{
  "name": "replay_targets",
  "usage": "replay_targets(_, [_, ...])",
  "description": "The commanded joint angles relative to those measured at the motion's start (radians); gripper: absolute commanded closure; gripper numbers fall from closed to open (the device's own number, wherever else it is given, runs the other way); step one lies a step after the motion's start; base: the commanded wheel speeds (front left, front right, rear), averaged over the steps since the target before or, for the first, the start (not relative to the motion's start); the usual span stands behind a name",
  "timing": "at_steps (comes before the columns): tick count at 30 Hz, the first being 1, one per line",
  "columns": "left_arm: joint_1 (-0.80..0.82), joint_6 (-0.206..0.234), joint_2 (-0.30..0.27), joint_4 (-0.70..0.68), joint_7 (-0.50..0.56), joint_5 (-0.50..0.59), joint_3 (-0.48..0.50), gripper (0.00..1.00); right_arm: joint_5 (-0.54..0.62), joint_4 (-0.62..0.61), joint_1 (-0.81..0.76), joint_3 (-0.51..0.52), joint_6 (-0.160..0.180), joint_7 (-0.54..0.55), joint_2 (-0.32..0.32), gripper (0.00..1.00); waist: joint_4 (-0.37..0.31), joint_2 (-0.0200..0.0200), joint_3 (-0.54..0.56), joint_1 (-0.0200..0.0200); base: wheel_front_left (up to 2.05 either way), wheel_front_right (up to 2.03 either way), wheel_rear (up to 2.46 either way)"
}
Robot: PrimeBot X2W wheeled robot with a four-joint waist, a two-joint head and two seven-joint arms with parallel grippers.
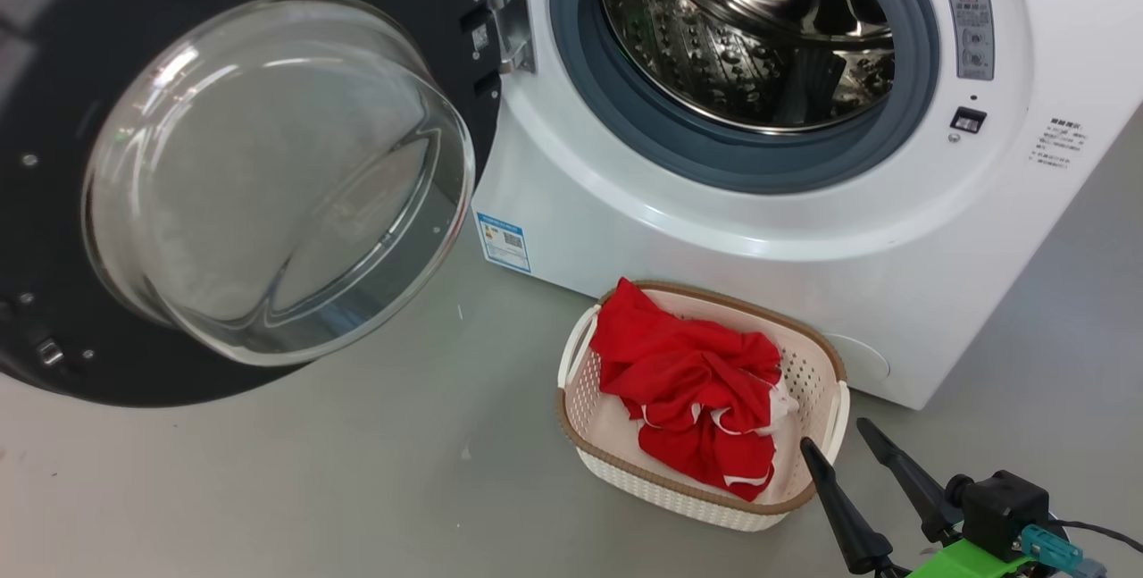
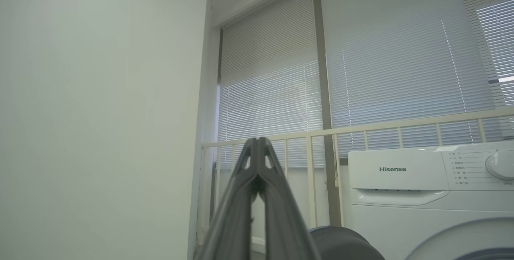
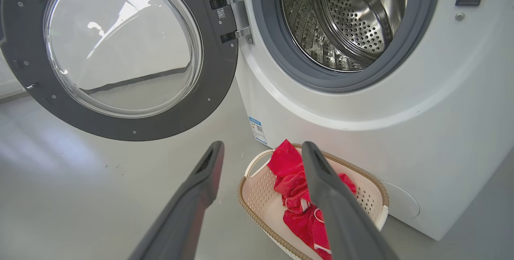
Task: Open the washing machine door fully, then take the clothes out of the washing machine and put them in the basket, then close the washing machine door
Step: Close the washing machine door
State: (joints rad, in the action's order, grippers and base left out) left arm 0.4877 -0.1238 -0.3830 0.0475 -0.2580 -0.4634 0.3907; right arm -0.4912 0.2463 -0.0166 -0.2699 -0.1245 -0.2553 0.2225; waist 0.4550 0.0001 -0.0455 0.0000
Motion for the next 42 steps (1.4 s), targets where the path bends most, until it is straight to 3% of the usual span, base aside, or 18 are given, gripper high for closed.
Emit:
replay_targets(1, [0.059, -0.006, -0.07, 0.031, -0.001, -0.046, 0.04, 1.0, 0.005, -0.026, 0.025, -0.015, -0.006, -0.006, 0.02, 0.0, -0.012, -0.0001, -0.017, 0.0, 0.0, 0.0, 0.0])
replay_targets(7, [0.191, -0.007, -0.185, 0.275, 0.079, -0.219, 0.029, 1.0, 0.006, -0.031, 0.037, -0.013, -0.006, -0.006, 0.036, 0.0, -0.021, -0.0001, -0.048, 0.0, 0.0, 0.0, 0.0])
replay_targets(11, [0.281, -0.007, -0.228, 0.438, 0.177, -0.363, 0.038, 1.0, 0.008, -0.033, 0.046, -0.013, -0.006, -0.006, 0.045, 0.0, -0.022, -0.0001, -0.07, 0.0, 0.0, 0.0, 0.0])
replay_targets(19, [0.351, -0.007, -0.312, 0.644, 0.344, -0.487, -0.019, 1.0, 0.01, -0.039, 0.058, -0.015, -0.006, -0.006, 0.064, 0.0, -0.02, -0.0001, -0.115, 0.0, 0.0, 0.0, 0.0])
replay_targets(23, [0.369, -0.007, -0.33, 0.739, 0.484, -0.555, -0.053, 1.0, 0.01, -0.043, 0.061, -0.017, -0.006, -0.006, 0.078, 0.0, -0.023, -0.0001, -0.138, 0.0, 0.0, 0.0, 0.0])
replay_targets(27, [0.345, -0.007, -0.357, 0.779, 0.647, -0.628, -0.091, 1.0, 0.009, -0.048, 0.068, -0.018, -0.006, -0.006, 0.092, 0.0, -0.038, -0.0001, -0.16, 0.0, 0.0, 0.0, 0.0])
replay_targets(42, [0.295, -0.007, -0.354, 0.753, 0.771, -0.703, -0.133, 1.0, 0.012, -0.057, 0.077, -0.016, -0.006, -0.006, 0.107, 0.0, -0.049, -0.0001, -0.189, 0.0, 0.0, 0.0, 0.0])
